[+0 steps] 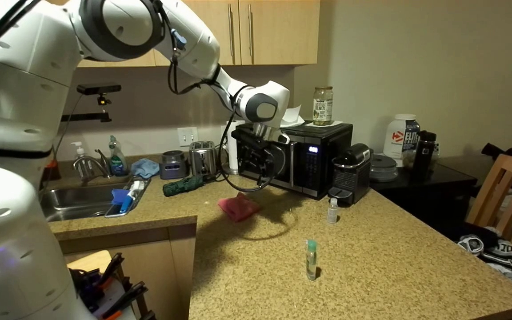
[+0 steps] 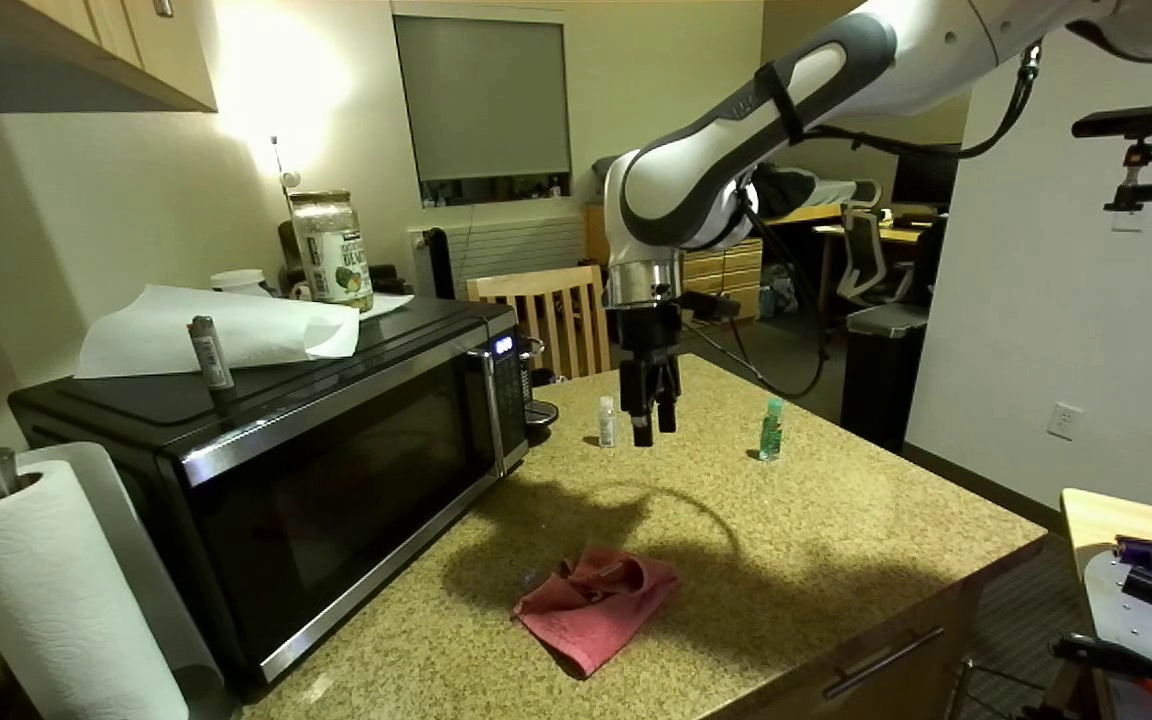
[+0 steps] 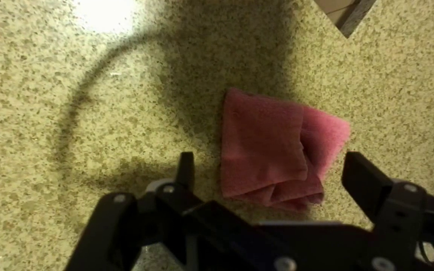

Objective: Fold the pink towel in half from right to left

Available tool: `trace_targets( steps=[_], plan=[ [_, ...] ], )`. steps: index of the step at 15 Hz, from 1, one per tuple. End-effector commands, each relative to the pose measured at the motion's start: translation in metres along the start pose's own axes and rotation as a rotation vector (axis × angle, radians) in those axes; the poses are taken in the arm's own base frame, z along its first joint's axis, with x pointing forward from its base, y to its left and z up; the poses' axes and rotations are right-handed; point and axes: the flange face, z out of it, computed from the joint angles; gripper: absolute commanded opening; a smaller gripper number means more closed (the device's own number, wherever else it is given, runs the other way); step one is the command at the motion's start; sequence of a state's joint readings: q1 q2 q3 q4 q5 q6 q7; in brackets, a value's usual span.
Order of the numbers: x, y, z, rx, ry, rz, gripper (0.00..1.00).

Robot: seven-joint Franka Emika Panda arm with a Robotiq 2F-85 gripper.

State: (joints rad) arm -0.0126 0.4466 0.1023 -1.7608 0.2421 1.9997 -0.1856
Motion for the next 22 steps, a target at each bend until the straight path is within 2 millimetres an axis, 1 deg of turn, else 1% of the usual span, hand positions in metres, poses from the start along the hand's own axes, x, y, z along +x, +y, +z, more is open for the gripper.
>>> trace_targets(
  steps=[1,5,10,22],
  plan=[
    [-0.014,-0.006,0.007,0.063,-0.026,-0.078,1.00],
    [-0.020,-0.013,0.022,0.070,-0.070,-0.134,1.00],
    [-0.023,-0.016,0.039,0.066,-0.109,-0.153,1.00],
    [-0.008,-0.033,0.090,0.012,-0.120,-0.197,1.00]
  ],
)
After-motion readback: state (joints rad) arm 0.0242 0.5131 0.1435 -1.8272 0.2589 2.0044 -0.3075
